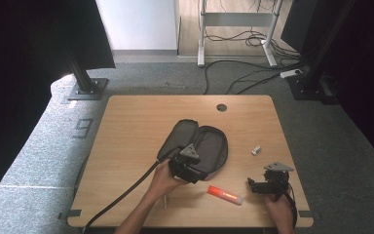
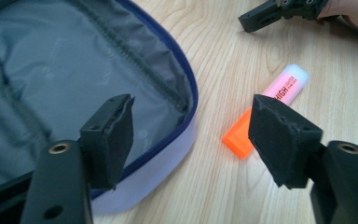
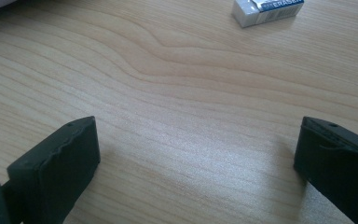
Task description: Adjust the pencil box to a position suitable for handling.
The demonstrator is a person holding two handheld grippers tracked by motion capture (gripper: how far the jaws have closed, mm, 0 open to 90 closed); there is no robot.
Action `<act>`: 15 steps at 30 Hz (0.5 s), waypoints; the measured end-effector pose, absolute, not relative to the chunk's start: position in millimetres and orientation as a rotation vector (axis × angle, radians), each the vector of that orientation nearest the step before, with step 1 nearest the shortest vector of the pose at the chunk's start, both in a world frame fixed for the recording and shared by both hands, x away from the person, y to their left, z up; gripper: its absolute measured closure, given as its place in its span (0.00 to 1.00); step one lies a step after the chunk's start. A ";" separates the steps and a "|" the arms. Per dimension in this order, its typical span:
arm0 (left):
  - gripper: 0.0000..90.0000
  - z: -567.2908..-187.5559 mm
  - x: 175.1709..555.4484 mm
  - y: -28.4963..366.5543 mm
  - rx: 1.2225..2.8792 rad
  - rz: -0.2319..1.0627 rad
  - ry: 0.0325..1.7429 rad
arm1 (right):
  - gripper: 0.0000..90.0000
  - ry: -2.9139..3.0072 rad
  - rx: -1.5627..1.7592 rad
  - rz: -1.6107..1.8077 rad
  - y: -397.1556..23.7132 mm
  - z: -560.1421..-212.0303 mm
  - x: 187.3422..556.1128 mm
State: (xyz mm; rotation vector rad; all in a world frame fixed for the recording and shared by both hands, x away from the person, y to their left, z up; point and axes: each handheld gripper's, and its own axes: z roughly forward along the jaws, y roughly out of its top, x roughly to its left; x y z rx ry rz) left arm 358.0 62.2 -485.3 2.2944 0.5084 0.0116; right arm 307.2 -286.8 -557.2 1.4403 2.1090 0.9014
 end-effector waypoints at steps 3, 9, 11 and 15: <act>0.31 -482.5 357.3 71.6 2.286 0.015 0.529 | 0.00 2.109 1.441 0.901 -286.8 -557.1 307.2; 0.28 -478.9 353.8 90.7 2.261 0.028 0.564 | 0.00 2.109 1.440 0.901 -286.8 -557.2 307.2; 0.25 -478.0 352.2 96.0 2.261 0.035 0.575 | 0.00 2.109 1.441 0.901 -286.8 -557.2 307.2; 0.22 -476.1 349.0 107.4 2.256 0.048 0.590 | 0.00 2.109 1.441 0.901 -286.8 -557.2 307.2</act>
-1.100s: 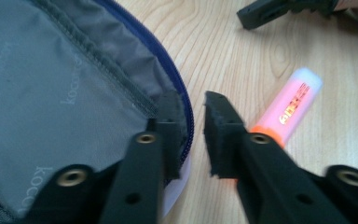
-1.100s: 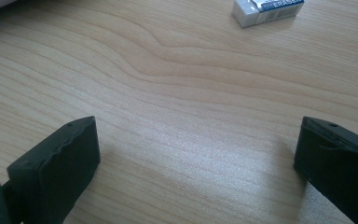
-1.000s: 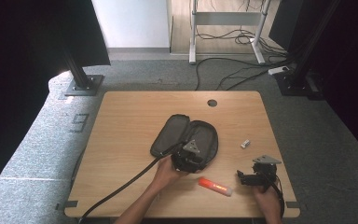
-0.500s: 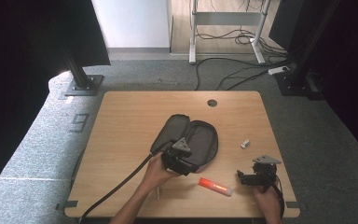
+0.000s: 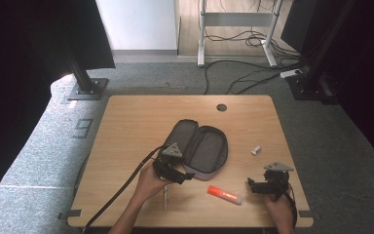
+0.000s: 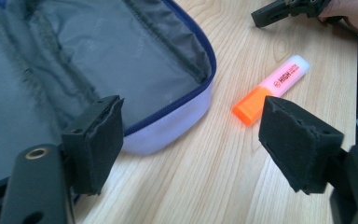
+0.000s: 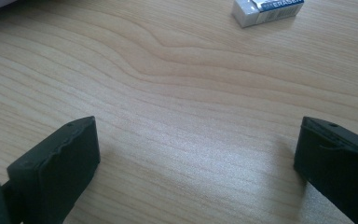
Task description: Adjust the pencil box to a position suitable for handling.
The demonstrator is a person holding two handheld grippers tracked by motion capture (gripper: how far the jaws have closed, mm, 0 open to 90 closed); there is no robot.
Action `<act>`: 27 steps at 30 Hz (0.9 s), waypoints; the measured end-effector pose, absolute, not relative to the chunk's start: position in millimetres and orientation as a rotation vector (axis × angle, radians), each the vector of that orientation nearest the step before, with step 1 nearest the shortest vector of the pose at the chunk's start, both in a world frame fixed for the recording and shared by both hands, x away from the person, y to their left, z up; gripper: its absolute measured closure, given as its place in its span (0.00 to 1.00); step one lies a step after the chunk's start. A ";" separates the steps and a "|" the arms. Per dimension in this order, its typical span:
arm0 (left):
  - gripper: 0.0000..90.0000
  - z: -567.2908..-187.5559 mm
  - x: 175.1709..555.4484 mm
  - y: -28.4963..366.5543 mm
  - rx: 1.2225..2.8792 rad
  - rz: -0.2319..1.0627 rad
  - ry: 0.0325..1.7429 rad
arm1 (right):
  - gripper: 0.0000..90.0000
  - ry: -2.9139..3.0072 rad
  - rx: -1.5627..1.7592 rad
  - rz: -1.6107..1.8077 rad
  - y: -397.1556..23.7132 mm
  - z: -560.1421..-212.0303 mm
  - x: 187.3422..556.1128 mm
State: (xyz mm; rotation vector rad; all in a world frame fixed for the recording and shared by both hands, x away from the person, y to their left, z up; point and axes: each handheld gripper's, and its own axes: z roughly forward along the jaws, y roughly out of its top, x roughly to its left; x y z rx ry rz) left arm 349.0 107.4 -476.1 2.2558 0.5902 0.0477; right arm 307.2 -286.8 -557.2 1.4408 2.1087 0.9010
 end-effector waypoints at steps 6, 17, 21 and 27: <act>0.16 -474.1 343.7 124.9 2.250 0.077 0.620 | 0.00 2.108 1.440 0.901 -286.7 -557.2 307.2; 0.13 -475.3 336.6 156.2 2.203 0.118 0.695 | 0.00 2.109 1.440 0.901 -286.8 -557.2 307.2; 0.10 -476.3 334.3 169.1 2.188 0.138 0.725 | 0.00 2.109 1.441 0.901 -286.8 -557.1 307.3; 0.06 -482.9 330.6 186.7 2.181 0.190 0.770 | 0.00 2.110 1.441 0.901 -286.8 -557.1 307.3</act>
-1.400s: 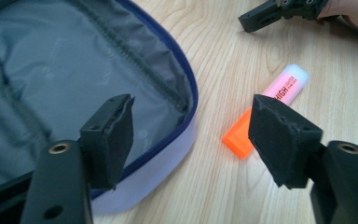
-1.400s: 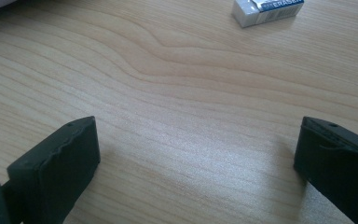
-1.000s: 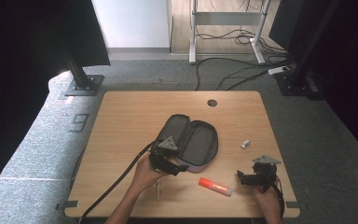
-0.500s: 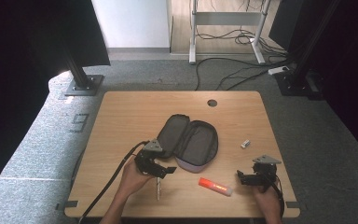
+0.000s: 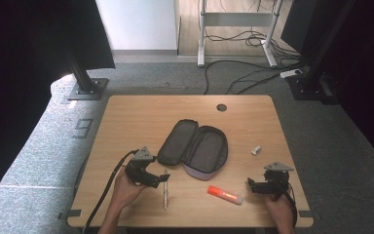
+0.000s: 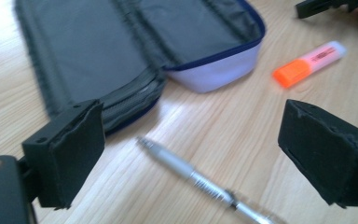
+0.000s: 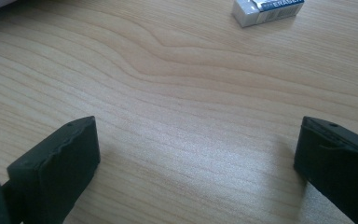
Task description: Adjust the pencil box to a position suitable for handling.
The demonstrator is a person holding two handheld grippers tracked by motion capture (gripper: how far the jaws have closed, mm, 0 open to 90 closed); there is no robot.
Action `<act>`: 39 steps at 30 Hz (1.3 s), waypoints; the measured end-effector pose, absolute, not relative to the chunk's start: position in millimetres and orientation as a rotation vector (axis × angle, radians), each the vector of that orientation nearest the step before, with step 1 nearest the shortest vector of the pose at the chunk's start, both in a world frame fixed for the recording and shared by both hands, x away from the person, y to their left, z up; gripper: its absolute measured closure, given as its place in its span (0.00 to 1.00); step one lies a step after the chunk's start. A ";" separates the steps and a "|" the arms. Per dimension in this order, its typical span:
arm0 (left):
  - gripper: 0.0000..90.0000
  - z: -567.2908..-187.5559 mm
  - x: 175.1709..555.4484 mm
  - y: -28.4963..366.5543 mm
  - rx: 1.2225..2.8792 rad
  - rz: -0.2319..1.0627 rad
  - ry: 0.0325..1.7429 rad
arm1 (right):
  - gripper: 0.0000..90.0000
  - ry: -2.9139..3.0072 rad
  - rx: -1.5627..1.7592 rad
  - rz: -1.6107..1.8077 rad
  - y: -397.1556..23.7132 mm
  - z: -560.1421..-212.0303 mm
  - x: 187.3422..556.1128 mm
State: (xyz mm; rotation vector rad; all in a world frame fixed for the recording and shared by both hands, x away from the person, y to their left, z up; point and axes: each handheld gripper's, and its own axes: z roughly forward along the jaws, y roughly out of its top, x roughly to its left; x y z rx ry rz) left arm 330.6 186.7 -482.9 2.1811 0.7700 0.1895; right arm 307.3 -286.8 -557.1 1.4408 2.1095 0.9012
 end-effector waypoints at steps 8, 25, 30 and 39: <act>0.00 -501.9 328.6 201.7 2.202 0.227 0.828 | 0.00 2.112 1.440 0.898 -286.6 -557.0 307.4; 0.00 -536.6 328.8 227.6 2.184 0.303 0.936 | 0.00 2.098 1.455 0.893 -285.1 -557.1 306.5; 0.00 -545.1 329.6 228.8 2.221 0.308 0.963 | 0.00 2.099 1.454 0.892 -285.0 -557.0 306.5; 0.00 -548.5 327.6 224.9 2.245 0.366 1.003 | 0.00 2.099 1.454 0.891 -285.1 -557.0 306.5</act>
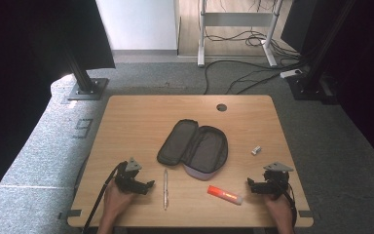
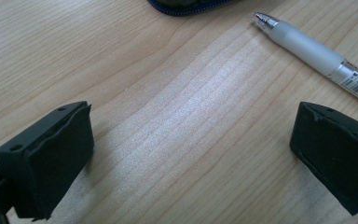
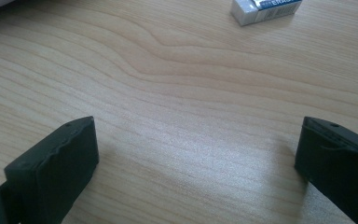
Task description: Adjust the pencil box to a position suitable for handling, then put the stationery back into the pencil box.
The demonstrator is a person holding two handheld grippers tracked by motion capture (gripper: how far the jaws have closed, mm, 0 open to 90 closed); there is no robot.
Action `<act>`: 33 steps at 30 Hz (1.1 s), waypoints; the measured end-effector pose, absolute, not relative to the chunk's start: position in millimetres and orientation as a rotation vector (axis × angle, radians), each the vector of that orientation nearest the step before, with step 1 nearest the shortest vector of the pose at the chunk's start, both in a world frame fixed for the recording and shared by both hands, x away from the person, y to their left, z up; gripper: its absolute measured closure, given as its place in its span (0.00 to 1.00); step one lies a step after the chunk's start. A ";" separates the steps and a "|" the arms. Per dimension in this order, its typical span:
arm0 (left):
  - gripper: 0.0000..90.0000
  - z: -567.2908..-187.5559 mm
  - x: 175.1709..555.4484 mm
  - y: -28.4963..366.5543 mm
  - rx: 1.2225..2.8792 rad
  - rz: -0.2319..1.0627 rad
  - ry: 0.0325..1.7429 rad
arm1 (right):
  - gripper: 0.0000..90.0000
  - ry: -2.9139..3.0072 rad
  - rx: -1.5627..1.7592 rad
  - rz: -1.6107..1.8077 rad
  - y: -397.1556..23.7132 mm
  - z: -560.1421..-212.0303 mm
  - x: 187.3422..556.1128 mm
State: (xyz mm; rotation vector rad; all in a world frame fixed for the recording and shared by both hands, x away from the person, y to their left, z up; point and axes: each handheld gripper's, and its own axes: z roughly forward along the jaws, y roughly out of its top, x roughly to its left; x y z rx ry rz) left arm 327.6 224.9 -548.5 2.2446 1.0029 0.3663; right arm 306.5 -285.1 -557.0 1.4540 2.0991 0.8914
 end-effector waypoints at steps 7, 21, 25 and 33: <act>0.00 -548.6 326.8 224.7 2.239 0.368 1.012 | 0.00 2.099 1.455 0.892 -285.2 -556.9 306.6; 0.00 -548.6 326.8 224.7 2.238 0.369 1.014 | 0.01 2.129 1.423 0.932 -281.3 -550.6 302.6; 0.00 -548.6 327.0 224.9 2.238 0.370 1.017 | 0.03 2.142 1.400 0.968 -277.2 -541.7 298.6; 0.00 -548.4 327.5 225.2 2.237 0.373 1.024 | 0.10 2.212 1.333 1.012 -271.1 -530.9 289.3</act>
